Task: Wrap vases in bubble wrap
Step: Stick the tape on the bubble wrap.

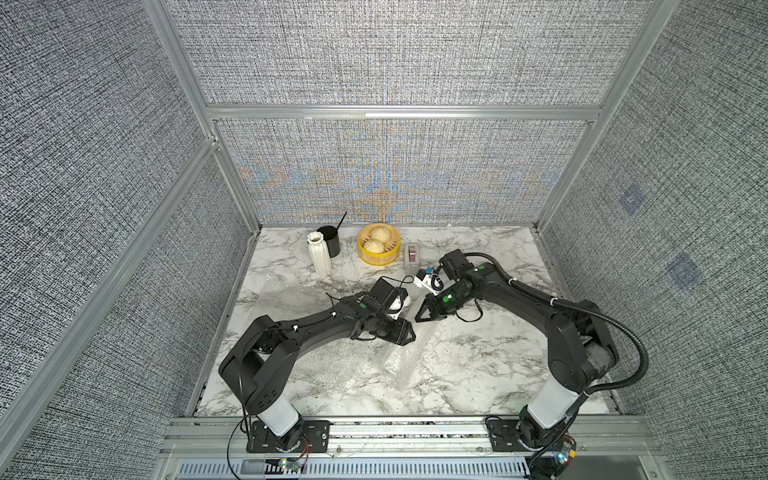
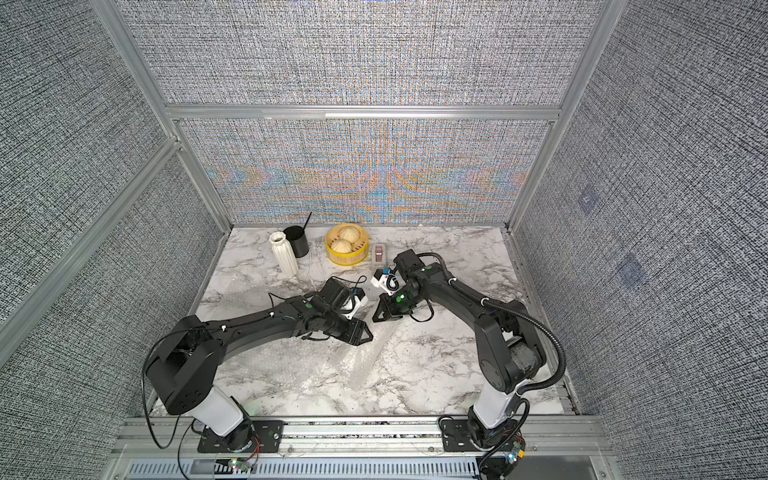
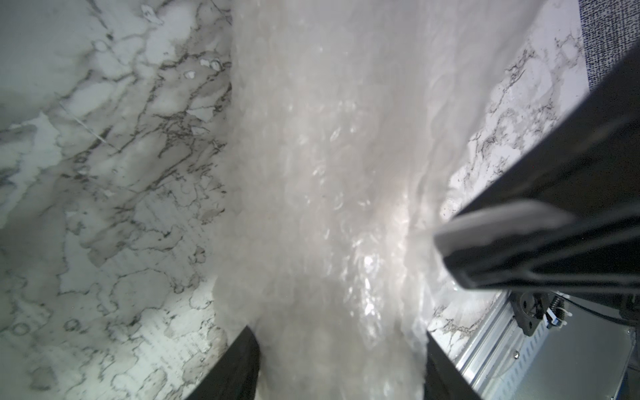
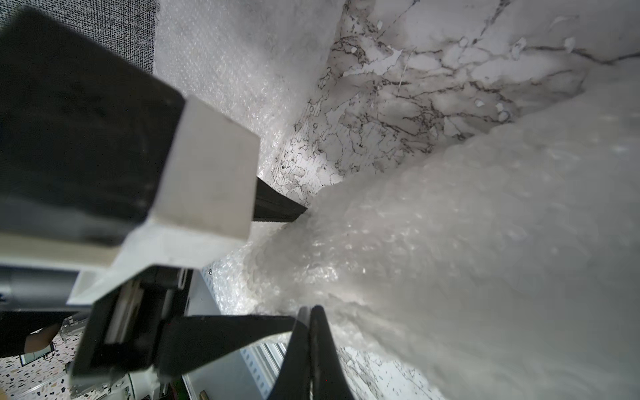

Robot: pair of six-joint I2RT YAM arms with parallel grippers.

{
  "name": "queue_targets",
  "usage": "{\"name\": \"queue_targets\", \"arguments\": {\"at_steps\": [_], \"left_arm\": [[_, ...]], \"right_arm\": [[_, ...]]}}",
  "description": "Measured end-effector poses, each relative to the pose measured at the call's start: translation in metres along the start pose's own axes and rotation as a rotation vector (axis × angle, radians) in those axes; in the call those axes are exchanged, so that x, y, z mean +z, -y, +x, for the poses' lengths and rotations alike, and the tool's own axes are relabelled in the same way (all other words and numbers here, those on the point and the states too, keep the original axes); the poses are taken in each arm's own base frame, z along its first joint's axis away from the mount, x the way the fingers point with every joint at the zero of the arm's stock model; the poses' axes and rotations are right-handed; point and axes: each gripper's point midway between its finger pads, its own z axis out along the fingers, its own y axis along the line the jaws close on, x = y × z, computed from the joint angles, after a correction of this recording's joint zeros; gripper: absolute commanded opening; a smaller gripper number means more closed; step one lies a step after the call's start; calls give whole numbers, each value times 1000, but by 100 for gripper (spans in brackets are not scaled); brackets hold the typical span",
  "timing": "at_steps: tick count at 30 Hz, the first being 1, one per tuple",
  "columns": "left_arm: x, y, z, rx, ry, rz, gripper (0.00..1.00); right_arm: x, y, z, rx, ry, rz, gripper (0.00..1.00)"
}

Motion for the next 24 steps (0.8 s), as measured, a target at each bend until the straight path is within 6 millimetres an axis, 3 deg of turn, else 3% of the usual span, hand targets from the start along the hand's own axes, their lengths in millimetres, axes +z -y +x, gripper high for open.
{"name": "queue_targets", "arguments": {"at_steps": [7, 10, 19, 24], "left_arm": [[0, 0, 0, 2, -2, -1, 54], [0, 0, 0, 1, -5, -1, 59], [-1, -4, 2, 3, -22, -27, 85], [-7, -8, 7, 2, -38, -58, 87]], "right_arm": [[13, 14, 3, 5, -33, 29, 0], [16, 15, 5, 2, -43, 24, 0], [20, 16, 6, -12, -45, 14, 0], [22, 15, 4, -25, -35, 10, 0]]}}
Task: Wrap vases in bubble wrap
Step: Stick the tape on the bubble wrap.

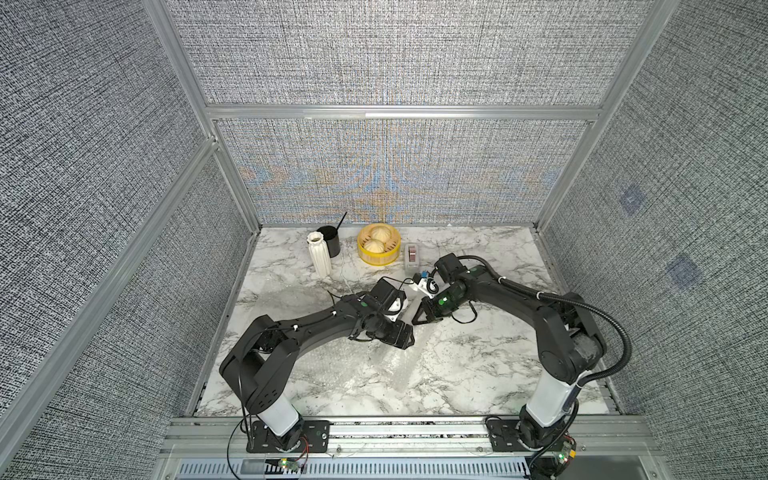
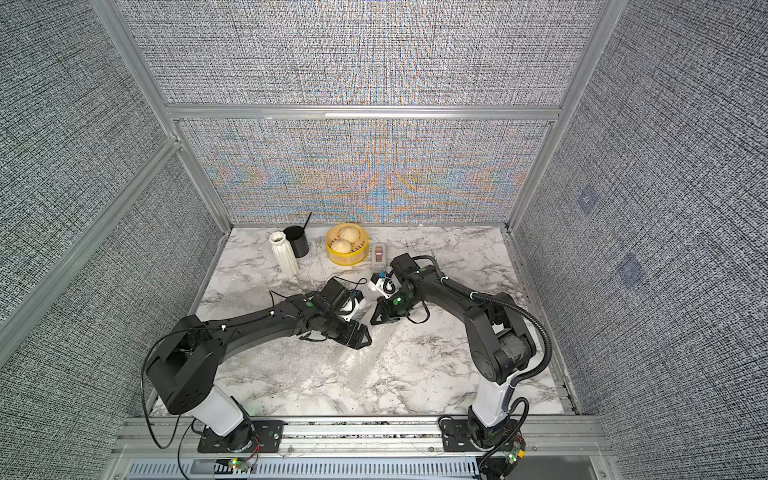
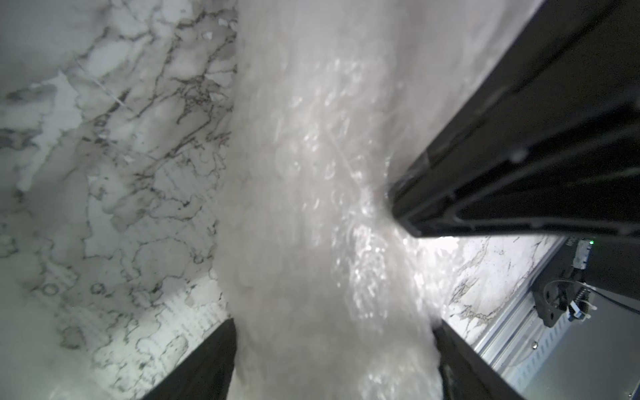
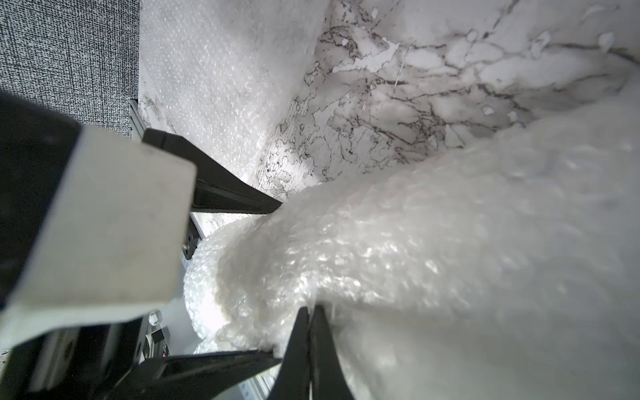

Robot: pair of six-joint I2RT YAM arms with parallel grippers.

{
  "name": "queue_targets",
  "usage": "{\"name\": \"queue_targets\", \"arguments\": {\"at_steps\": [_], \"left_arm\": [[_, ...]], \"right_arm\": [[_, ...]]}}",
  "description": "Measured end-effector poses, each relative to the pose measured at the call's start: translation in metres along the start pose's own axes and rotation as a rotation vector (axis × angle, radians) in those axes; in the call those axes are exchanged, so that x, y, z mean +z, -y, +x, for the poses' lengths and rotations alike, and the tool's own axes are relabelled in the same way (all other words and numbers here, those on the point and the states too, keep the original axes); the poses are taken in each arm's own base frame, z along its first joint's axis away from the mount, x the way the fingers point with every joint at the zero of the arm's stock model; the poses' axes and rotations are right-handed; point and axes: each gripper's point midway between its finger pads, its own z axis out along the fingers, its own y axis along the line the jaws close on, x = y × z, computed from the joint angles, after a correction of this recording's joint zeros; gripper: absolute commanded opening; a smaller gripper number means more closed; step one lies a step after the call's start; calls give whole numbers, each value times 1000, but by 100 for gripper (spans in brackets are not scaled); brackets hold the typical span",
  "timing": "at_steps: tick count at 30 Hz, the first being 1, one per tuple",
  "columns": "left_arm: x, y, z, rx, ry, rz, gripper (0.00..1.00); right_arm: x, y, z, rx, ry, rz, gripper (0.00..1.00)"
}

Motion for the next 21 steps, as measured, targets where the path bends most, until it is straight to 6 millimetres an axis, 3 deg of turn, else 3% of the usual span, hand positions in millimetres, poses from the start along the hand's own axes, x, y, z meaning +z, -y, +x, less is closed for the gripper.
{"name": "queue_targets", "arguments": {"at_steps": [8, 13, 17, 21], "left_arm": [[-27, -10, -8, -35, 60, -11, 88], [-35, -14, -30, -68, 121, -4, 88], [-29, -9, -55, -64, 162, 13, 84], [-21, -12, -66, -79, 184, 25, 76]], "right_arm": [[-1, 0, 1, -3, 3, 6, 0], [-1, -1, 1, 3, 2, 6, 0], [-1, -1, 1, 5, 3, 6, 0], [-1, -1, 1, 5, 2, 7, 0]]}}
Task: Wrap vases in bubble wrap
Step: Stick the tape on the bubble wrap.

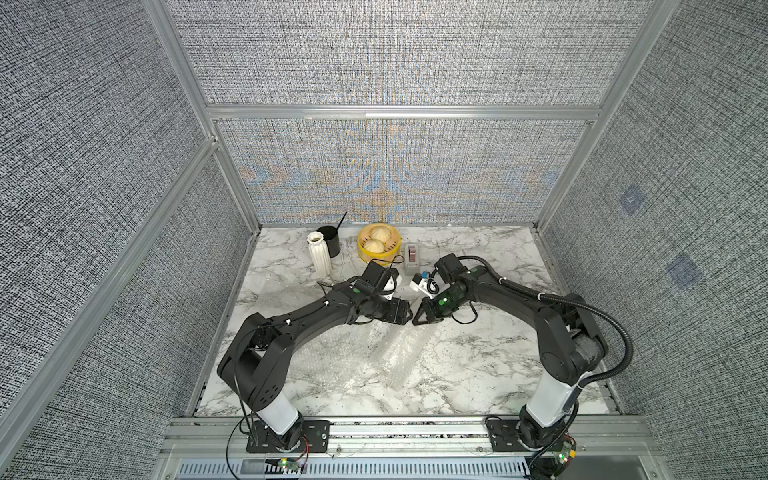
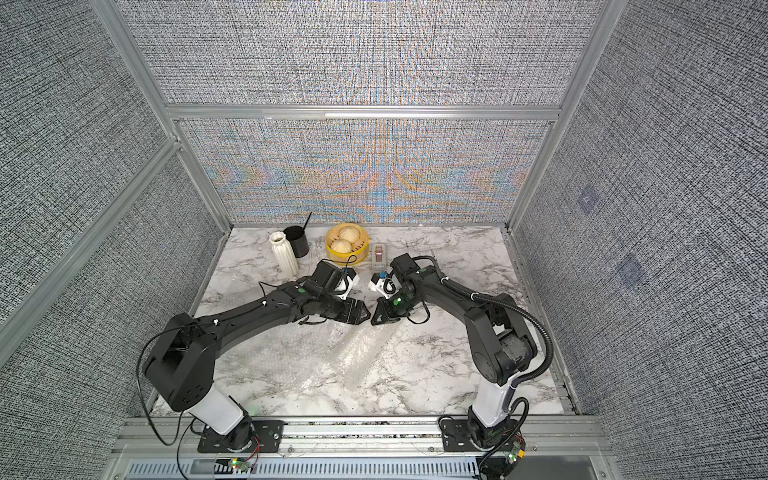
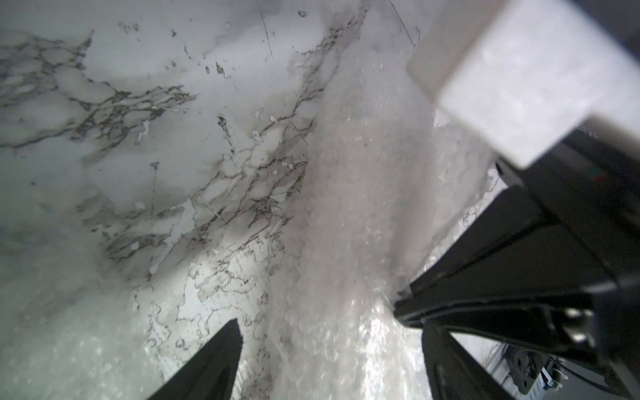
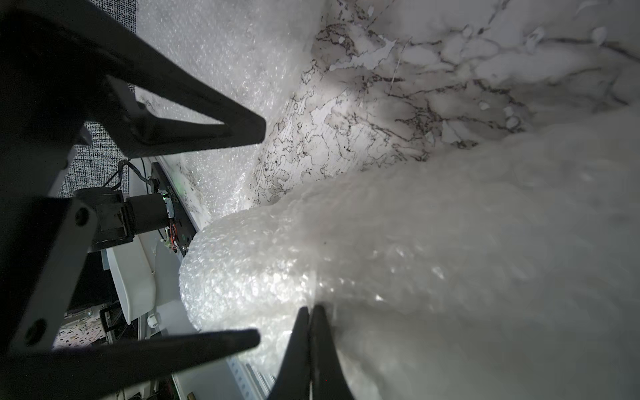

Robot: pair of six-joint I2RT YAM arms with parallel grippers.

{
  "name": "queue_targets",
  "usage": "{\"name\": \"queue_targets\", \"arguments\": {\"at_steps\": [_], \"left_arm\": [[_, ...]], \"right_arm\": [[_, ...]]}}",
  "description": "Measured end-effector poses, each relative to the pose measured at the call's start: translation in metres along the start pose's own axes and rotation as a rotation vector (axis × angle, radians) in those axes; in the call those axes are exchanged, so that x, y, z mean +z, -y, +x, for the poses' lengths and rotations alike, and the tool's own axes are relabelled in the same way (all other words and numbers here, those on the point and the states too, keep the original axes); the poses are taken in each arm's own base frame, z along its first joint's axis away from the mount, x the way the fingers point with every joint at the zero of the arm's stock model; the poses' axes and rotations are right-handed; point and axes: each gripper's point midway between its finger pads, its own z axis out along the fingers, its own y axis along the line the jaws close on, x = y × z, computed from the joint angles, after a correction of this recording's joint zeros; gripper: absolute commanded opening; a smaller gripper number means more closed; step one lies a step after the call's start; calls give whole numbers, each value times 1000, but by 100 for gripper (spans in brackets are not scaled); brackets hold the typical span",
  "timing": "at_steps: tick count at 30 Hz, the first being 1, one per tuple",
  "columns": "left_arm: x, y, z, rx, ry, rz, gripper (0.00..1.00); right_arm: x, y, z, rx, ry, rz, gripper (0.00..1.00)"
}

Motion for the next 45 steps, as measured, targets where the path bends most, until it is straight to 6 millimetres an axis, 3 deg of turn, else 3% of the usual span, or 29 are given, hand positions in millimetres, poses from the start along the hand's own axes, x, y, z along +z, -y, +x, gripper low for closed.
{"name": "queue_targets", "arguments": {"at_steps": [10, 20, 26, 32, 39, 45], "left_arm": [[17, -5, -7, -42, 22, 28, 65], [34, -15, 7, -85, 6, 41, 59], [21, -15, 14, -81, 16, 30, 59], [-4, -12, 16, -73, 54, 24, 67], [-2, -12, 48, -51, -33, 38, 83], [5, -3, 51, -26, -64, 73, 85]], "right_arm": [[0, 0, 0, 2, 1, 2, 0], [1, 0, -3, 8, -3, 0, 0], [1, 0, -4, 15, -11, 2, 0], [1, 0, -3, 17, -13, 3, 0], [0, 1, -3, 17, -13, 10, 0], [-2, 2, -3, 13, -12, 35, 0]]}}
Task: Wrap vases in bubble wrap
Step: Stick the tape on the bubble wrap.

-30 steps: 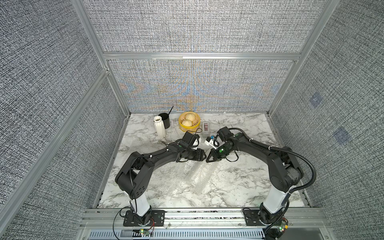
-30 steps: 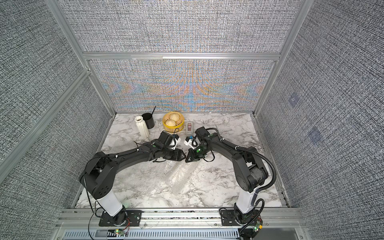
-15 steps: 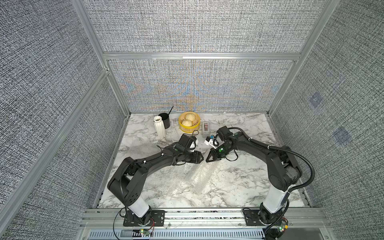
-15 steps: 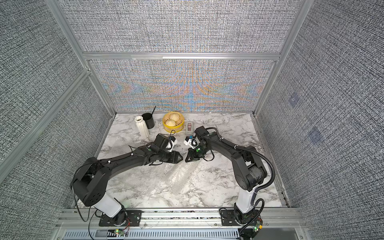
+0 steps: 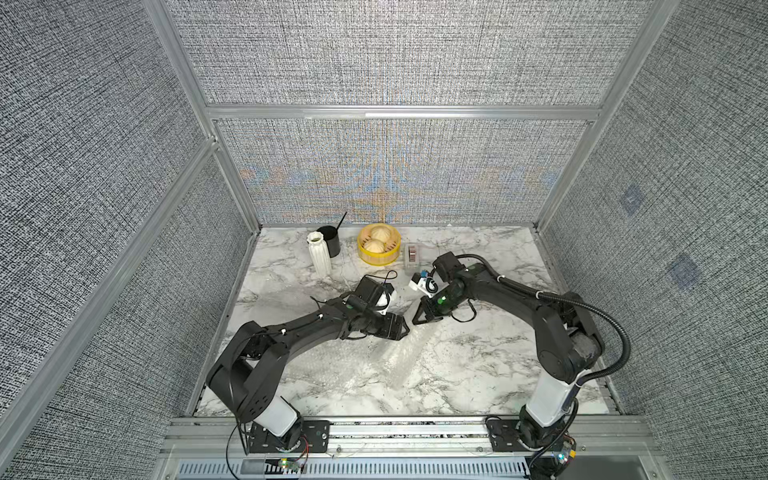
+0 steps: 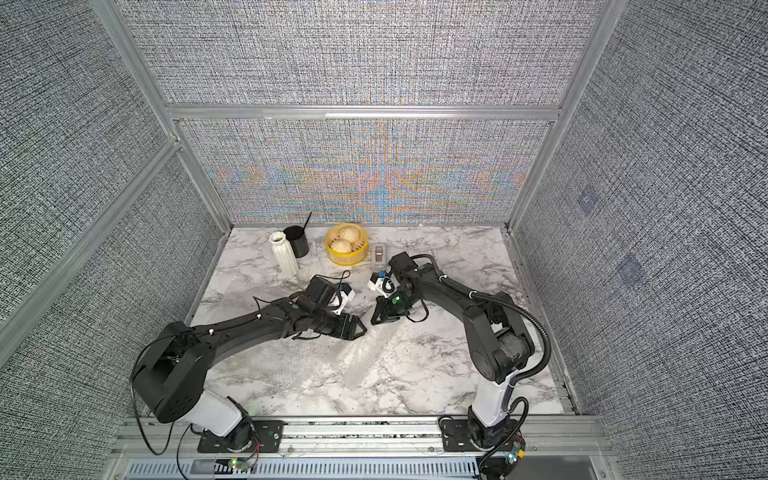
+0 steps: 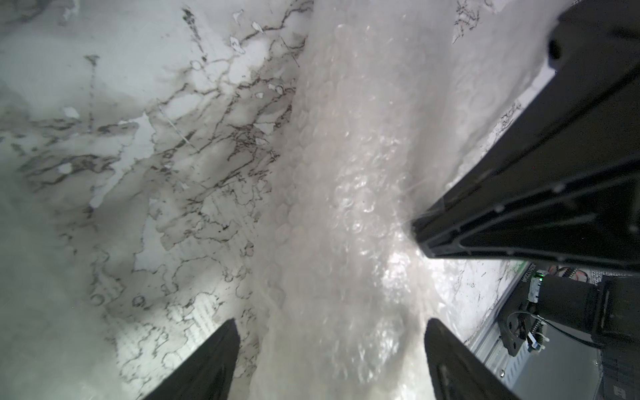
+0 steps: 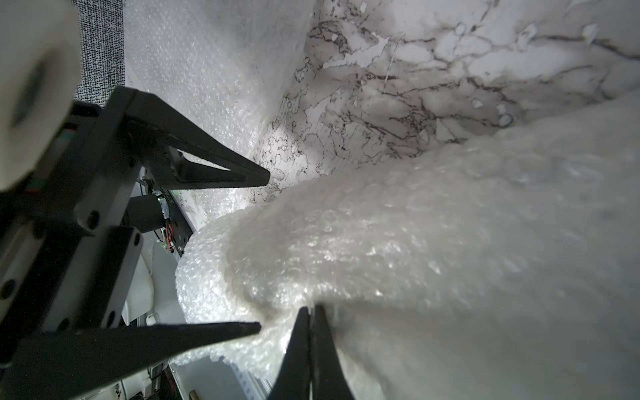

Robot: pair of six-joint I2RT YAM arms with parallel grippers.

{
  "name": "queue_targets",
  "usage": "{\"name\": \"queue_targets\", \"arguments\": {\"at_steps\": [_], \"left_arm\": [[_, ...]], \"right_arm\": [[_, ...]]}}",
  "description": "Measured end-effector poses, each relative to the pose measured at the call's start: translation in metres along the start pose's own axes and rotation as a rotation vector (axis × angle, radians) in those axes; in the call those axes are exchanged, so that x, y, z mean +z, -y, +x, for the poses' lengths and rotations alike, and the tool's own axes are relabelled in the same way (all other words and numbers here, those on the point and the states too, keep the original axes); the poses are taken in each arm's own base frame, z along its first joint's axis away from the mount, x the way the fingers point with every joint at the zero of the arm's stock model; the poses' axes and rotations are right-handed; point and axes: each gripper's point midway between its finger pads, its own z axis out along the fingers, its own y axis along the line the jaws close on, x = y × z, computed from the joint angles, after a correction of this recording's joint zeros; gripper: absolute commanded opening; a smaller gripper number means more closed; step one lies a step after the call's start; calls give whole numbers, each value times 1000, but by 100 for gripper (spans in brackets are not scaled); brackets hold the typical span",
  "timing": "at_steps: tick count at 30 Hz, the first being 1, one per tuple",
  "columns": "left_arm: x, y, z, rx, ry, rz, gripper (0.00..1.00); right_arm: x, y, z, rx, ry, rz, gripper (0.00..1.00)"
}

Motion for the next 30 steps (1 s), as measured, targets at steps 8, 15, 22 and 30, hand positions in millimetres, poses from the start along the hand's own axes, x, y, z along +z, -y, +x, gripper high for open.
{"name": "queue_targets", "arguments": {"at_steps": [8, 15, 22, 30], "left_arm": [[-11, 4, -11, 21, 52, -23, 85], [-13, 17, -6, 47, 53, -7, 88], [10, 9, 0, 76, -2, -62, 75], [15, 14, 3, 95, 9, -11, 60]], "right_arm": [[0, 1, 1, -11, 1, 28, 0], [0, 0, 0, -20, 6, 40, 0], [0, 1, 0, -30, 10, 51, 0], [-2, 0, 3, -74, 19, 96, 5]]}}
